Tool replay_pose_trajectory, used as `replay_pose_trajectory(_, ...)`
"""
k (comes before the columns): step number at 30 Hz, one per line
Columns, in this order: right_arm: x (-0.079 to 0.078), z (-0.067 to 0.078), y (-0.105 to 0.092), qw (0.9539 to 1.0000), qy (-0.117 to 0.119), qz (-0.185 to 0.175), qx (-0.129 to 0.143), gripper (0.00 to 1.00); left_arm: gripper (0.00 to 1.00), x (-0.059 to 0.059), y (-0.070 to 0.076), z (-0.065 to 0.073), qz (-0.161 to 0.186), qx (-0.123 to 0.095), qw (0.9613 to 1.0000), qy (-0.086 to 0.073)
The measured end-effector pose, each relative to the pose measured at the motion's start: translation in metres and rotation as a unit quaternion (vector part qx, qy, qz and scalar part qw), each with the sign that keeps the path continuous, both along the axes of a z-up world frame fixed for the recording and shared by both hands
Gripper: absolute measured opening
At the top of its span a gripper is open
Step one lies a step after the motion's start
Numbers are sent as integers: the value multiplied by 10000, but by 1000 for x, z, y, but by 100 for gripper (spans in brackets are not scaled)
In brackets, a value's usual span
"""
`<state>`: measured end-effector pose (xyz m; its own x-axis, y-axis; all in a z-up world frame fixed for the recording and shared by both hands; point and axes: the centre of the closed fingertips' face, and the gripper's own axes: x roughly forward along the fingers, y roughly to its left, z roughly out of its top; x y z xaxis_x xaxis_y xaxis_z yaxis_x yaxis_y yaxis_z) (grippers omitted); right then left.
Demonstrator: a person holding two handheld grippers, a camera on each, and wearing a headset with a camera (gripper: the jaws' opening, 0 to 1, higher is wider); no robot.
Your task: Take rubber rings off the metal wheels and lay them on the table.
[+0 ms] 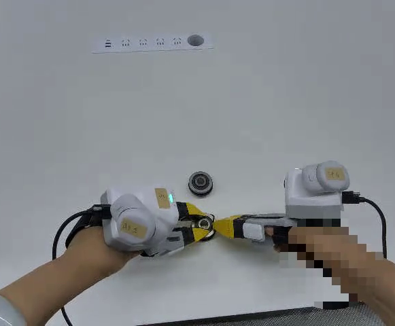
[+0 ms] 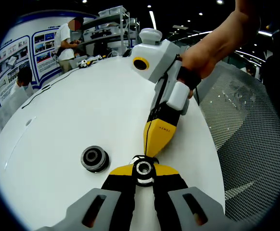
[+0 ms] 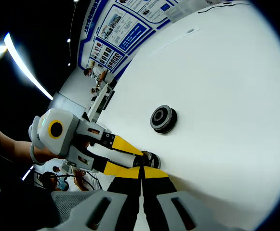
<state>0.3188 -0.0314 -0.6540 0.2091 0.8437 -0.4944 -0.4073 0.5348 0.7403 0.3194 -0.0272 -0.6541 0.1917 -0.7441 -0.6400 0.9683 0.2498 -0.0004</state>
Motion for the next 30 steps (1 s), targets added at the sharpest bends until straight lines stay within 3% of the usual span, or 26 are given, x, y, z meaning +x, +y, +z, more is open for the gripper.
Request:
replay_pose_trajectory(17,-1,12,7,9996,-17,57,261,1,13,0,-1,0,8,-3,10000,-4)
replay_pose_trajectory(30,2,7,1,9998,22,-107,171,2,13,0,-1,1,22,-28,10000,-32)
